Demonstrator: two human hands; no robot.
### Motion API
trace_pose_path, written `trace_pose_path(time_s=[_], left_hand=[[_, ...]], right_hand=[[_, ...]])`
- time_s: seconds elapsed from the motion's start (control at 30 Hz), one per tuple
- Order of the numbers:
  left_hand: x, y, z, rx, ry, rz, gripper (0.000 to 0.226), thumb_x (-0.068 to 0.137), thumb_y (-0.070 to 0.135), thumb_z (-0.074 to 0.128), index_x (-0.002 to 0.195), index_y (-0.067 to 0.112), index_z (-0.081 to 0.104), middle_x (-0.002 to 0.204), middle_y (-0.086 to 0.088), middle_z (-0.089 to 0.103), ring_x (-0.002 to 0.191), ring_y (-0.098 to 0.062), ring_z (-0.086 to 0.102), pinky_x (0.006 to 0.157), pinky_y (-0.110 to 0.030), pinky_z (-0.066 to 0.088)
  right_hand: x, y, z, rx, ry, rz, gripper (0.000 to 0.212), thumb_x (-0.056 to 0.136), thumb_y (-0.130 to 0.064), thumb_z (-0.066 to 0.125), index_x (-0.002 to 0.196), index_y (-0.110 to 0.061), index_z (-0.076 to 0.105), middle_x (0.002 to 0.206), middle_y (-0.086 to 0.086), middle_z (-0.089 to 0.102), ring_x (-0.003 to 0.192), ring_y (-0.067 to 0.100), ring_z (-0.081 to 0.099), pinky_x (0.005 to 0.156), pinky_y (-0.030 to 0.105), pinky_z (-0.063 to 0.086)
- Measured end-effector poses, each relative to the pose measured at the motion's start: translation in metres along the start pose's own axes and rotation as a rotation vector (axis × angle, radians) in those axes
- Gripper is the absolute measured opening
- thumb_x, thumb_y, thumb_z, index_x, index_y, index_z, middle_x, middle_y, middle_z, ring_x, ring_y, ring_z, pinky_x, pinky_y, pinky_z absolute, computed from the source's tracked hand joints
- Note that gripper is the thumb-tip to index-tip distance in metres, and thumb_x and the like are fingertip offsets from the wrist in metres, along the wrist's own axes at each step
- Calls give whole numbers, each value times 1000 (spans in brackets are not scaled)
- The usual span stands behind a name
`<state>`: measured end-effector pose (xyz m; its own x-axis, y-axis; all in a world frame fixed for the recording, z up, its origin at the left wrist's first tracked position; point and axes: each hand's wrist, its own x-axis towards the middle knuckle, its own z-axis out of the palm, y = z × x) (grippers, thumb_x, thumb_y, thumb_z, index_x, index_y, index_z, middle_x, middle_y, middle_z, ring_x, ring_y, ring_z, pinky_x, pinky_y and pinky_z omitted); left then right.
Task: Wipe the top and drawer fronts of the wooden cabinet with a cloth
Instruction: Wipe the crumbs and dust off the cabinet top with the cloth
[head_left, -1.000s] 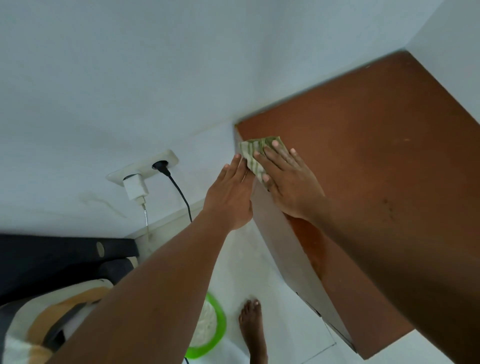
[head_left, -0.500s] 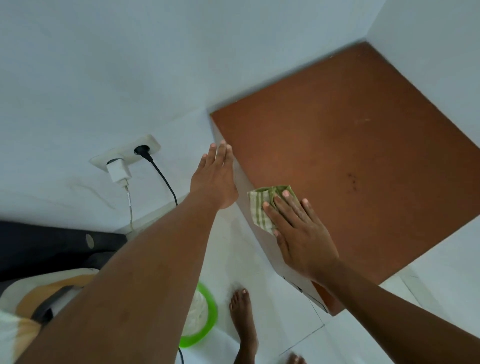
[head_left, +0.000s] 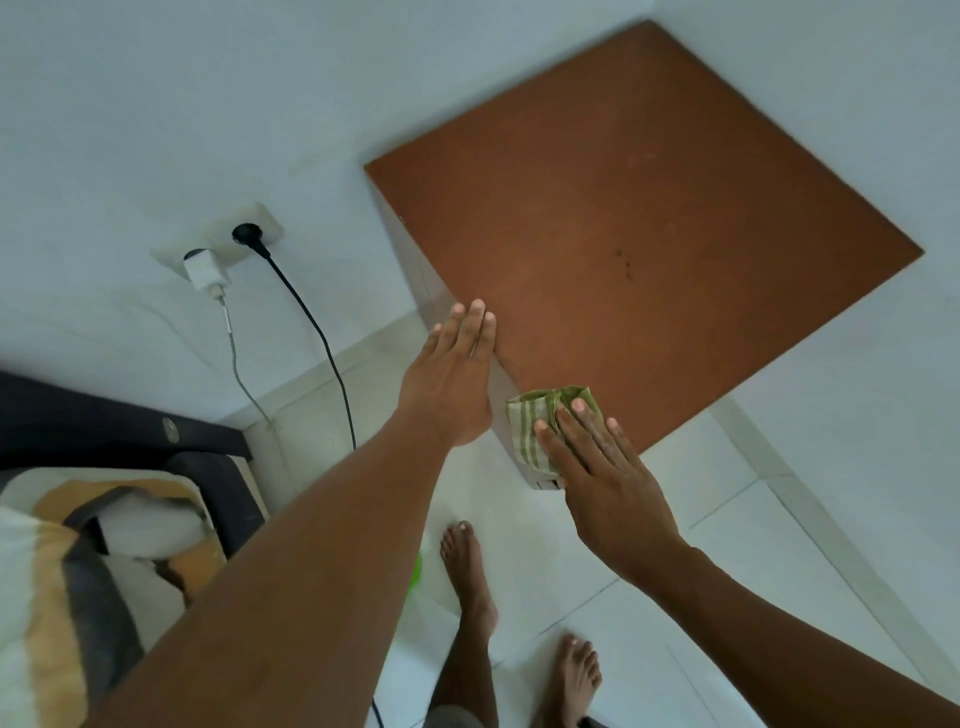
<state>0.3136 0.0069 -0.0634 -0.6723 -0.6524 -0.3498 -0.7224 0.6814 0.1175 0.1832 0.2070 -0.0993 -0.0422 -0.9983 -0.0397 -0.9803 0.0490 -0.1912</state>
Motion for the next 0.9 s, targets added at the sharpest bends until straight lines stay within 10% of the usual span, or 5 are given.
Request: trace_pose_path(time_s=[0.13, 0.33, 0.63, 0.9], left_hand=[[-31, 37, 15, -29, 8, 36, 89, 93, 15, 48, 159, 12, -12, 167, -5, -20, 154, -23, -17, 126, -40, 0], [-65, 84, 32, -50, -24, 34, 94, 94, 20, 51, 157, 10, -18, 165, -6, -27, 152, -23, -22, 125, -37, -3], [-71, 102, 40, -96, -12, -24, 101, 90, 14, 56, 156, 9, -21, 163, -7, -31, 152, -23, -23, 124, -34, -4], [-71, 104, 37, -61, -54, -32, 106, 90, 19, 59, 154, 7, -24, 161, -10, -34, 151, -26, -25, 125, -37, -3]], right_hand=[[-61, 2, 6, -6, 44, -87, 43, 88, 4, 50, 127, -3, 68, 155, 14, 45, 147, 36, 34, 106, 51, 49], [-155, 48, 2, 19, -205, -15, 60, 52, 10, 84, 104, -20, 78, 144, 8, 57, 136, 24, 47, 70, 33, 64], [-62, 42, -47, 188, 181, 226, 61, 88, 14, 44, 142, -13, 50, 153, 23, 43, 139, 42, 46, 103, 52, 50], [-82, 48, -12, 116, 34, 218, 73, 75, 22, 62, 141, -9, 56, 148, 13, 53, 135, 32, 53, 99, 35, 47]])
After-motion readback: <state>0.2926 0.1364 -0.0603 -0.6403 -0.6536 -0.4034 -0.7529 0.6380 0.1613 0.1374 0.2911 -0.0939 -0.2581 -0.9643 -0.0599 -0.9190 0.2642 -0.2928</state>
